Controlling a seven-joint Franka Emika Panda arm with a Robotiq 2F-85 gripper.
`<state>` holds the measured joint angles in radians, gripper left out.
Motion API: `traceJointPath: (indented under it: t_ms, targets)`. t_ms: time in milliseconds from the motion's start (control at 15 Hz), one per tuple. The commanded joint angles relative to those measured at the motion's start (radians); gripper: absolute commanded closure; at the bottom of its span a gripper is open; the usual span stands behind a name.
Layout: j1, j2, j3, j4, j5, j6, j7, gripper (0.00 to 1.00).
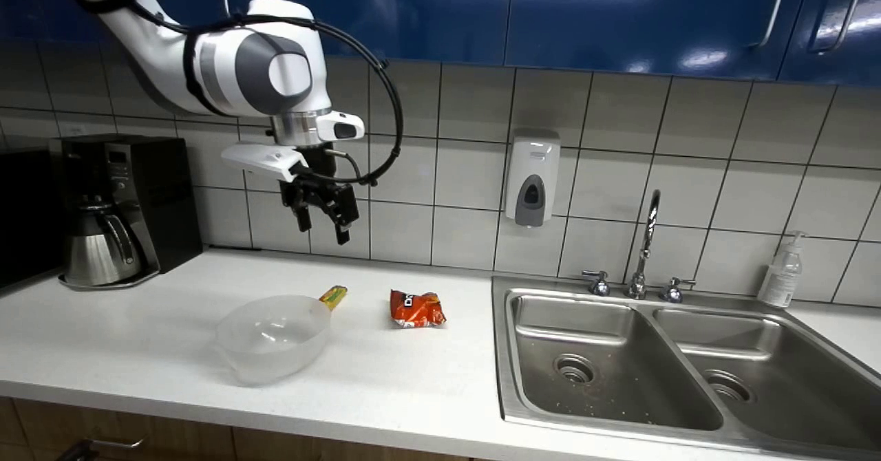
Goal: Put the orange packet inside the plastic bowl
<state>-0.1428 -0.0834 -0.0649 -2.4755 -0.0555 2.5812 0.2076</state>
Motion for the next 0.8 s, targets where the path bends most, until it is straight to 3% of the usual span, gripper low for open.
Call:
traceJointPath:
  t_ms: [0,733]
  targets:
    - [-0.010,0.147,-0.028,0.117,-0.038,0.017,0.090,0.00]
    - [0.052,0.555,-0.169,0.471,-0.003,-0.024,0.302,0.00]
